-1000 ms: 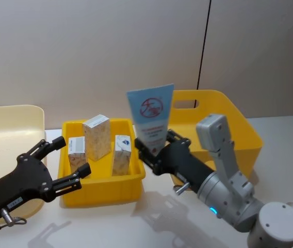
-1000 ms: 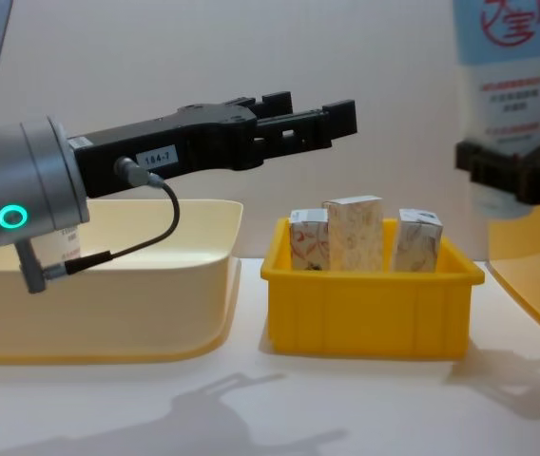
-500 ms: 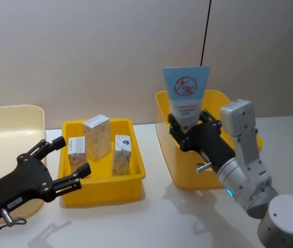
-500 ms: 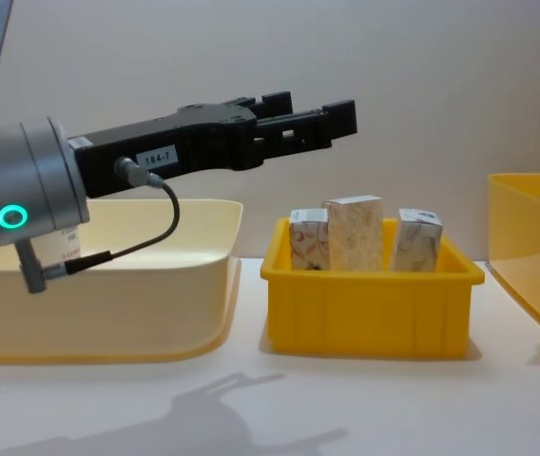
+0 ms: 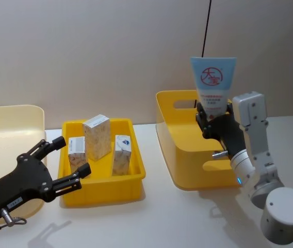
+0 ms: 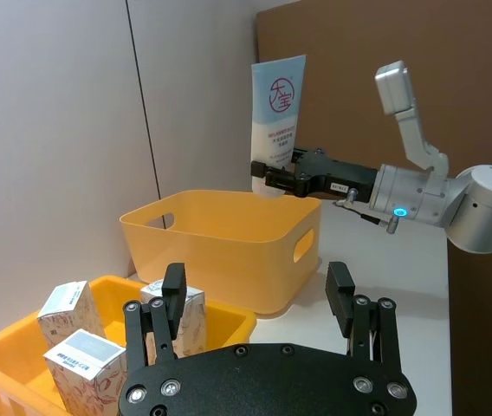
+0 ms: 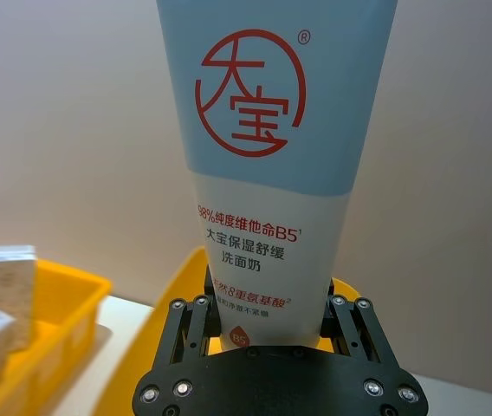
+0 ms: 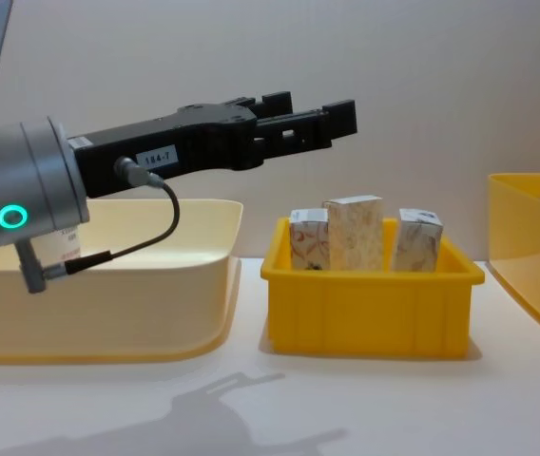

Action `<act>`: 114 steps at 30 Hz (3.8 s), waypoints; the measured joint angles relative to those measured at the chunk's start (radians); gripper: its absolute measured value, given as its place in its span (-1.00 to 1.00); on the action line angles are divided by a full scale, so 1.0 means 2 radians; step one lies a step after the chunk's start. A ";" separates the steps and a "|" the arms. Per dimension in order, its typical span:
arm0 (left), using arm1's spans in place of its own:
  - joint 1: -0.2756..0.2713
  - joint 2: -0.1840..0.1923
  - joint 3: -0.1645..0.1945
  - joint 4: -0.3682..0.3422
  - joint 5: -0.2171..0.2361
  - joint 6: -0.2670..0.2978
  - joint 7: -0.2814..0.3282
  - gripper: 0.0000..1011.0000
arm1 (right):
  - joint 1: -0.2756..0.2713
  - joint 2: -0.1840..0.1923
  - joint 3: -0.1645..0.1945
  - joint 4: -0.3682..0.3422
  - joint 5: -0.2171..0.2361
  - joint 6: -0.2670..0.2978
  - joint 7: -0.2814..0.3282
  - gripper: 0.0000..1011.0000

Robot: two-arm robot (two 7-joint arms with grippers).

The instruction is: Bimanual collaborative sorting of washing and personal care products

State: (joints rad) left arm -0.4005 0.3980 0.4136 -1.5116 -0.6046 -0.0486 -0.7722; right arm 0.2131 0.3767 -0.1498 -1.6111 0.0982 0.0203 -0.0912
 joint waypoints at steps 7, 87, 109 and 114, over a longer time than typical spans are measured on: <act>0.000 0.000 0.000 0.000 0.000 0.000 0.000 0.99 | 0.011 -0.013 0.007 0.021 -0.020 0.029 -0.031 0.15; 0.000 0.000 0.000 0.000 0.000 0.000 0.000 0.98 | -0.016 -0.046 0.028 -0.027 -0.030 0.038 -0.032 0.98; 0.008 -0.001 0.002 -0.006 0.019 0.002 0.037 0.98 | -0.046 -0.038 0.011 -0.049 0.005 0.024 0.006 0.98; 0.015 -0.001 0.004 -0.011 0.038 0.005 0.071 0.98 | -0.068 -0.032 -0.006 -0.060 0.035 0.016 0.031 0.98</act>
State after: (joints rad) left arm -0.3698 0.3954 0.4207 -1.5333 -0.5289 -0.0379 -0.6299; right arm 0.0764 0.3131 -0.1614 -1.7315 0.1682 0.0524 -0.0291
